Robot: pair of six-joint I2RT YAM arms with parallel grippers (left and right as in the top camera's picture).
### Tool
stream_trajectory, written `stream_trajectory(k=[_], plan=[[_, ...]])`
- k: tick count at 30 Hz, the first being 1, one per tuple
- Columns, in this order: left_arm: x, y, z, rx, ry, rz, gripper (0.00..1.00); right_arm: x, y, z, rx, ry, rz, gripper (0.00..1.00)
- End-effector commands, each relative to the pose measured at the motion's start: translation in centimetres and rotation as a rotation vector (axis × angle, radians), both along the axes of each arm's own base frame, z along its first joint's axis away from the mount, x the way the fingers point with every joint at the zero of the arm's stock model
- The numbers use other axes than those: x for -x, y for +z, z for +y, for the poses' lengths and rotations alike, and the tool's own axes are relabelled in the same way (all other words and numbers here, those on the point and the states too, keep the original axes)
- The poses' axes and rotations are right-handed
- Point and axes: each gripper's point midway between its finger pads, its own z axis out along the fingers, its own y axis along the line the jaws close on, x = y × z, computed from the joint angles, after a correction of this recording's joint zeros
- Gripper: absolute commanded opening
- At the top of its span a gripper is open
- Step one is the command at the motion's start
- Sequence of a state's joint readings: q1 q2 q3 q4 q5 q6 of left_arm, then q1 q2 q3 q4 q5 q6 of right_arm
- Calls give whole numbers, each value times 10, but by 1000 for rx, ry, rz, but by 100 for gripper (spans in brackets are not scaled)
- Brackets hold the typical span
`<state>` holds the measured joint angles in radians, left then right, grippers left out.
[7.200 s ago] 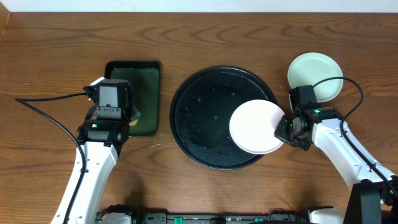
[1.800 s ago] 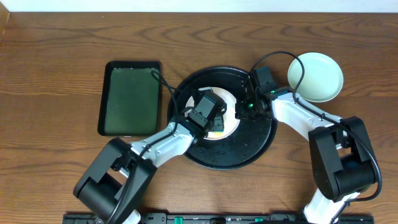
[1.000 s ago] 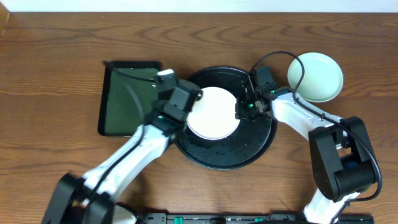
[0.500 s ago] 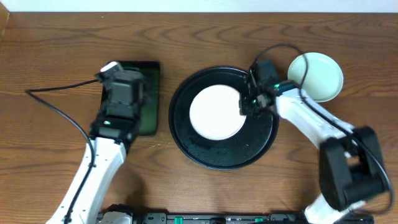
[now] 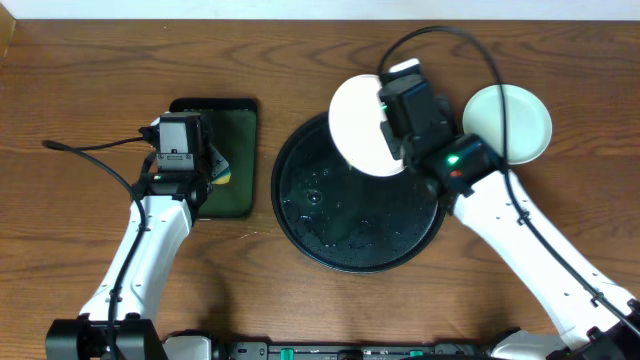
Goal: Clean dirty plates on tray and stack at the side
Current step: 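Lift the pink plate with the right gripper and stack it on the green plates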
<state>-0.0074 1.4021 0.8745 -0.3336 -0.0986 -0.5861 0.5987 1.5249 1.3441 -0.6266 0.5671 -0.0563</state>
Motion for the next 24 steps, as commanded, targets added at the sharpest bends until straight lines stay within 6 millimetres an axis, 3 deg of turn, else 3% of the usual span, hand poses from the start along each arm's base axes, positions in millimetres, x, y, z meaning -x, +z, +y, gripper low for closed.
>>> stream_trajectory(k=[1,8,16,19,22,24], plan=[[1,-6,0,2,-9,16,8,-2,26,-10,304,40,-82,1],[2,-7,0,2,-9,25,8,2,40,22,590,288,-100,1],[2,-7,0,2,-9,26,8,-2,89,30,786,238,-243,1],[2,-7,0,2,-9,26,8,-2,99,37,790,242,-283,1],[2,-7,0,2,-9,26,8,-1,91,47,682,246,-300,1],[2,-7,0,2,-9,26,8,0,62,60,490,293,-255,1]])
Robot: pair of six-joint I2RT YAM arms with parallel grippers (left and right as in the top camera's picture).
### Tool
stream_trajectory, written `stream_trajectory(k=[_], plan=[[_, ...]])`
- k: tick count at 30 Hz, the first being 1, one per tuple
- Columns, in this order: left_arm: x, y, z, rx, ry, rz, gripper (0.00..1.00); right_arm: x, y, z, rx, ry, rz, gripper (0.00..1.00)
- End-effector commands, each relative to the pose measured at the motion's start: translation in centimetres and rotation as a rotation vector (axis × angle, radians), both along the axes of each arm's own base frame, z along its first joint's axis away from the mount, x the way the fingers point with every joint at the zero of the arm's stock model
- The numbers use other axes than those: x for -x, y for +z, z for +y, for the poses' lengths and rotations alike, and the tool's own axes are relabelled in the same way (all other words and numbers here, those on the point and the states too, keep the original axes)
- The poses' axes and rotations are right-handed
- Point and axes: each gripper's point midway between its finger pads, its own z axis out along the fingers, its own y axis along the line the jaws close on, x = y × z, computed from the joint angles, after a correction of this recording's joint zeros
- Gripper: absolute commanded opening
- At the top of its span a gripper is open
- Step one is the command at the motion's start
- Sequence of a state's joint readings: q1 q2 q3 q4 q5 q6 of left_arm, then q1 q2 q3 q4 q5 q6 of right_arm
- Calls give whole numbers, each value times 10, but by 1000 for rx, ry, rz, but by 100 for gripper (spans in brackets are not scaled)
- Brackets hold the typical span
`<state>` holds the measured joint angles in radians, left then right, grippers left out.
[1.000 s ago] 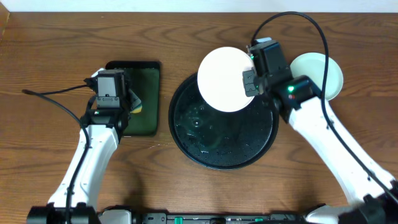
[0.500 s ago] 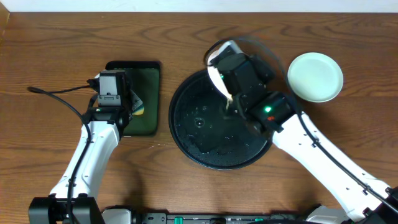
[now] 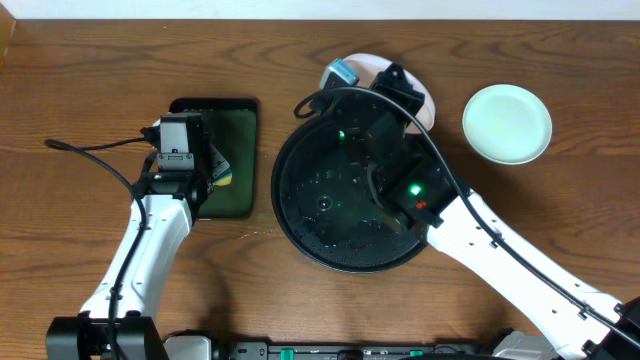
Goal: Clean dirty plates on tray and stack at the side
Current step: 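Lift the pink plate with the right gripper and stack it on the green plates, then release the pink plate and withdraw the right gripper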
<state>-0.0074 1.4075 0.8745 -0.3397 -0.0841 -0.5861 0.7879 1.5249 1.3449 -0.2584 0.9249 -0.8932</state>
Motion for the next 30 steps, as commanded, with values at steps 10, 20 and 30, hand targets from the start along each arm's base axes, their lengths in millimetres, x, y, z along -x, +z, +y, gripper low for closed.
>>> stream_trajectory(k=[10,20,30], plan=[[2,-5,3,-10,0,22,8,-27,-92,-59,-529,-287,156,1],[4,-6,3,-10,-1,30,8,-53,-116,-224,-1183,-622,218,1],[4,-6,3,-10,0,29,8,-28,-199,-362,-1605,-1107,170,1]])
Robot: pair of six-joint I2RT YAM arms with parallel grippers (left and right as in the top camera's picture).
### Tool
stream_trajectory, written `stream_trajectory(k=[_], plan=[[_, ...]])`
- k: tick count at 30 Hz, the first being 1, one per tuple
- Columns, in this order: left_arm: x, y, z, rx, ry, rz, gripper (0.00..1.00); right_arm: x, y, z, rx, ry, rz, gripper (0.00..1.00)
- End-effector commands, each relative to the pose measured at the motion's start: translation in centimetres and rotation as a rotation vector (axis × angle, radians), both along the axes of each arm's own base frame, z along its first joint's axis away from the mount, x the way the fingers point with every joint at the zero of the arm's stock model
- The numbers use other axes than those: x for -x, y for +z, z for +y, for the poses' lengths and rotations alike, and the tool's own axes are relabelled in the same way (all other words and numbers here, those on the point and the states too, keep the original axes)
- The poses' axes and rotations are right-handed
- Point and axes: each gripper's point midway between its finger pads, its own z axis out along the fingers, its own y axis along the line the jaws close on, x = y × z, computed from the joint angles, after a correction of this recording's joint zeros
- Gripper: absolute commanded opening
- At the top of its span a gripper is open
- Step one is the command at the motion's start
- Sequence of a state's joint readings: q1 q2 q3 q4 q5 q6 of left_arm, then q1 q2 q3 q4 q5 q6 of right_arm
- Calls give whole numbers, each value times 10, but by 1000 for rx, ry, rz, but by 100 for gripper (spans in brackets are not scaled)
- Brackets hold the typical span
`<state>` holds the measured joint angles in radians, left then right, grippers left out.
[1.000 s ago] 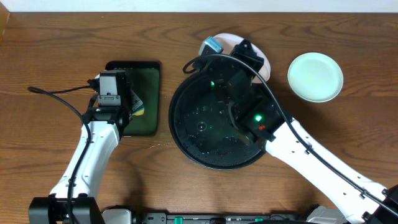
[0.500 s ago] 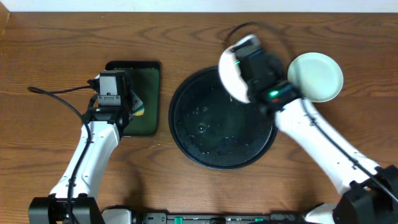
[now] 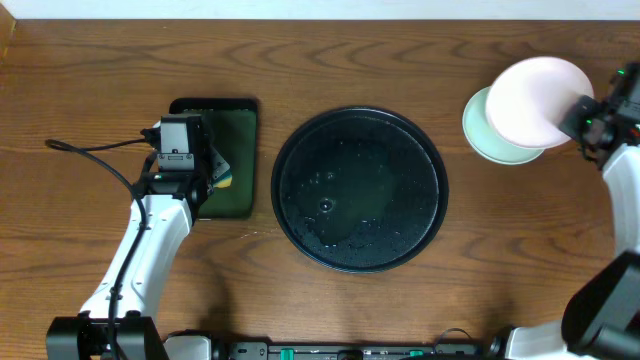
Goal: Clean dirty plates on tray and stack at the side
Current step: 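Release the pink plate and withdraw the right gripper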
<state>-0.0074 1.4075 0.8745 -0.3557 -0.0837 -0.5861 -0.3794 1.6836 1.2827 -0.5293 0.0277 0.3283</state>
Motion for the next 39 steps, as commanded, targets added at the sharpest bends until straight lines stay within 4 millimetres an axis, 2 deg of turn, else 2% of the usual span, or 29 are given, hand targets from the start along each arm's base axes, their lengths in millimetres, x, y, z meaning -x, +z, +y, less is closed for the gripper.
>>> stream_trajectory(k=[1,5,7,10,14,19,24,28,31,35,37,39], plan=[[1,-4,3,-10,0,13,8,-11,-31,8,-193,-42,-9,1],[1,-4,3,-10,0,13,8,-14,-67,5,-211,-54,49,1],[1,-4,3,-10,0,13,8,-20,-78,8,-237,-40,46,7],[1,-4,3,-10,0,12,8,-35,-77,24,-280,76,-5,25],[-1,-3,3,-10,0,5,8,-44,-65,40,-298,179,-52,38],[-3,-1,3,-9,0,-7,8,-37,-39,65,-361,247,-74,44],[-17,8,3,-10,0,-75,9,-15,13,100,-353,329,-90,43],[-34,13,3,-9,1,-140,9,5,50,140,-301,451,-104,44],[-46,0,2,-9,1,-145,9,23,68,179,-268,560,-90,41],[-57,-33,3,-10,0,-107,9,40,82,222,-214,663,-78,40],[-59,-45,3,-11,1,-91,9,48,89,242,-188,714,-84,44],[-62,-54,4,-16,4,-82,14,57,95,258,-161,756,-88,55]])
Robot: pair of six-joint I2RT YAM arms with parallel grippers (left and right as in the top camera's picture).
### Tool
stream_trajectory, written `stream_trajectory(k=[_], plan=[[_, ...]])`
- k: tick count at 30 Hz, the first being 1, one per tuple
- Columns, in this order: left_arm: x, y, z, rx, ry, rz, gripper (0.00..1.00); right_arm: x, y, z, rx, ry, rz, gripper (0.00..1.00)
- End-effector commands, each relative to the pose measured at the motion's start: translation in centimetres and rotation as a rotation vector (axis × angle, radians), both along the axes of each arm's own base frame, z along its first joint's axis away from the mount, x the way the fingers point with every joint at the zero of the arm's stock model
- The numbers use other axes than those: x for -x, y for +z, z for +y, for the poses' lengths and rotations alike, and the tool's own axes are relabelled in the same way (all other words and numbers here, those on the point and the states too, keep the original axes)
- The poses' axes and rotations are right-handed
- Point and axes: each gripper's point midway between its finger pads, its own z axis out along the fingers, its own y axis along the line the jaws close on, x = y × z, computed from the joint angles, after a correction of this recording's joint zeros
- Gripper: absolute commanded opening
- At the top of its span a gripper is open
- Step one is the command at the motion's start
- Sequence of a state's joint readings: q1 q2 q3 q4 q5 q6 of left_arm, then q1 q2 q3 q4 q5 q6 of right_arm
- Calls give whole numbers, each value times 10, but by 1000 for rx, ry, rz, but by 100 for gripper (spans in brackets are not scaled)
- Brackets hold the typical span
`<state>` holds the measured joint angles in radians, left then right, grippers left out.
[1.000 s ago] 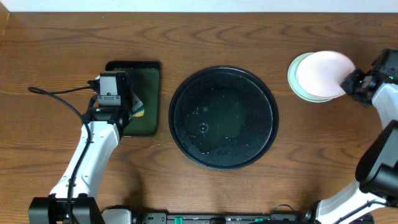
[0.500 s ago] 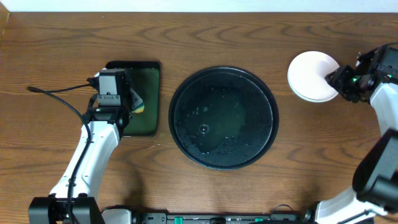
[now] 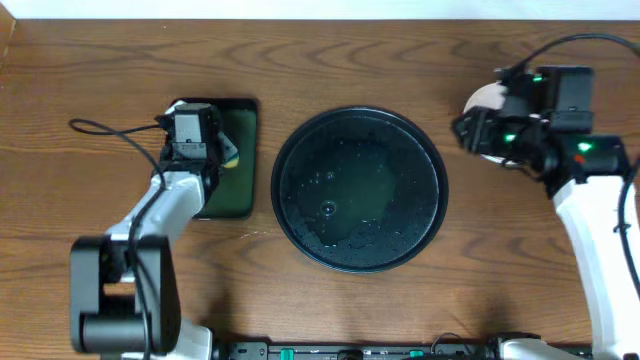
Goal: Clean dirty plates on tray and stack at the side
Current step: 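Release the pink plate and withdraw the right gripper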
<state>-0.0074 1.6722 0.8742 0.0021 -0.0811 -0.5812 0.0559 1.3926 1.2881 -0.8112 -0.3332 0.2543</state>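
The round black tray (image 3: pixel 355 190) lies wet at the table's middle with no plate on it. At the far right my right gripper (image 3: pixel 478 132) hangs over the stacked plates (image 3: pixel 488 100), of which only a pale rim shows past the wrist. Its jaws are hidden by the arm. On the left, my left gripper (image 3: pixel 200 150) sits over the dark green mat (image 3: pixel 240 190). A bit of yellow sponge (image 3: pixel 231 157) shows beside it. Whether the fingers hold the sponge cannot be told.
The left arm's black cable (image 3: pixel 110 130) trails across the wood left of the mat. Bare brown wood lies between mat, tray and plates. The table's far edge runs along the top of the view.
My right arm, which held a pinkish plate tilted over the pale green plate, now covers that spot with its wrist low over the plates. My left arm has shifted slightly right and up over the mat.
First my right gripper held a white plate over the tray's far rim, with one pale green plate at the right. Then the arm stretched over the tray. Later it held the plate over the green one, and now it sits over the stack. The tray is bare.
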Motion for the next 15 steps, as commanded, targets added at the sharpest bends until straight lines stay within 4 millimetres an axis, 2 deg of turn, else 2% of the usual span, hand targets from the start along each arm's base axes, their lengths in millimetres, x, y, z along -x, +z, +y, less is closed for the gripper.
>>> stream_trajectory(k=[1,2,4,7,9,10,15], plan=[[-2,-14,7,-26,19,16,15,13,17,20,80,59,-66,64],[-2,-18,10,-41,30,24,15,16,20,26,92,74,-78,72],[0,-21,14,-60,42,35,15,22,26,36,113,99,-101,78],[0,-21,14,-77,20,39,17,33,33,48,130,133,-124,82],[0,-21,14,-78,19,40,28,39,37,53,129,150,-132,87],[0,-21,15,-79,19,40,28,42,39,54,128,155,-136,98],[-1,-15,15,-83,14,26,31,53,50,55,121,166,-162,99]])
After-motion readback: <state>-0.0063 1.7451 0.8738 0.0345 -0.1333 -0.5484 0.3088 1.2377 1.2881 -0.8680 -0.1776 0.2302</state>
